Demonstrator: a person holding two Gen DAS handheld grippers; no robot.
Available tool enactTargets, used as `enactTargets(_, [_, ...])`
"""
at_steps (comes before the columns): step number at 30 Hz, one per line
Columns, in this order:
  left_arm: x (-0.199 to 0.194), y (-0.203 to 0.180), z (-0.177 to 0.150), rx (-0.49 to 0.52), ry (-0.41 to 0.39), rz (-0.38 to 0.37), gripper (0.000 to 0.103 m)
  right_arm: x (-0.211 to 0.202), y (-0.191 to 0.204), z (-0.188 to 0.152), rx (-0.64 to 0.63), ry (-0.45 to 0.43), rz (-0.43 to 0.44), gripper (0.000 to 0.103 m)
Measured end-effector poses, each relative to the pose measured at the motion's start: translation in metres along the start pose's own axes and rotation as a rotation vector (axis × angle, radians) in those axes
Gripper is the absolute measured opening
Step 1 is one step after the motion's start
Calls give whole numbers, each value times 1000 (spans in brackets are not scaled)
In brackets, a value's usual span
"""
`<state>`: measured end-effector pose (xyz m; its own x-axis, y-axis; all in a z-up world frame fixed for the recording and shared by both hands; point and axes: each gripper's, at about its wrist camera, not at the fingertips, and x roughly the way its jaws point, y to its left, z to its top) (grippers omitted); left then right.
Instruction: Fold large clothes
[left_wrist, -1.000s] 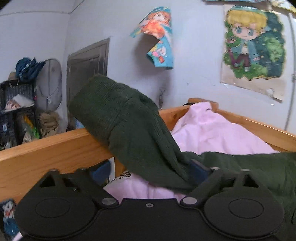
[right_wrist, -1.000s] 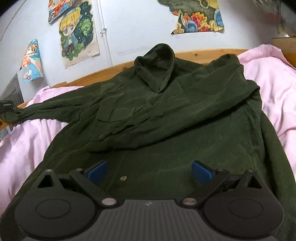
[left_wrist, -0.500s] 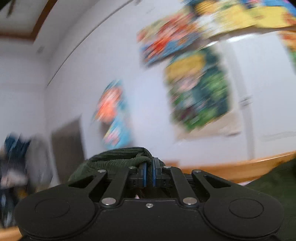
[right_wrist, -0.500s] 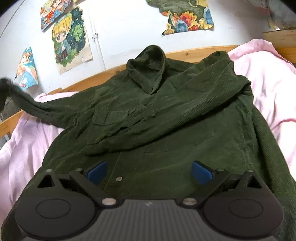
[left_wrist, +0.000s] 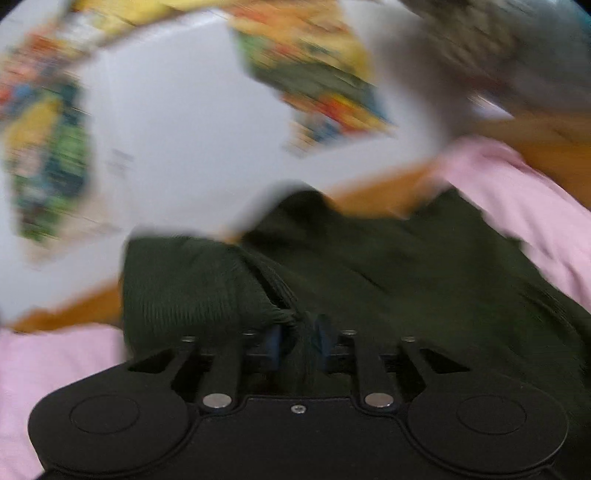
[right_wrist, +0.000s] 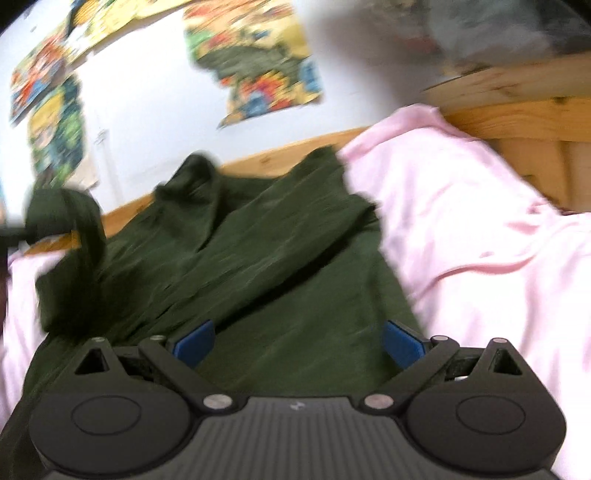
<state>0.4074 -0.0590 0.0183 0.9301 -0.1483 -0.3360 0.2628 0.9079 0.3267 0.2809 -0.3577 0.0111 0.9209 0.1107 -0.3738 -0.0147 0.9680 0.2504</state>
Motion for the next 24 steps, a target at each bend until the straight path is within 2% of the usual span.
enactTargets(2, [1,-19,-20,51,34,-86,47,1,-10,3,13,-15,-29,100])
enactTargets(4, [-2,-28,-36,82,65,-151,67,4,-17,3,16,-13,-45,100])
enactTargets(6, [-8,-25,-46,65,88,-203,75,6,-20,2,25,-8,-49,100])
enactTargets(9, [-18,-6,-52,16,97,-235,84,10,-18,0,26,3,-27,100])
enactTargets(12, [-32,25,-57,-49,124,-175,85,12,-13,-5,3,12,14,100])
enactTargets(17, [-28,96,-73,-270,204,-15,87,18,-1,2,-46,2,132,100])
enactTargets(19, [-24,121,-80,-334,243,69,87,29,11,18,-101,-19,181,100])
enactTargets(22, [-19,154,-83,-417,255,130,87,56,35,48,-144,-41,235,99])
enactTargets(24, [-15,170,-84,-461,248,169,89,83,52,68,-152,-26,261,94])
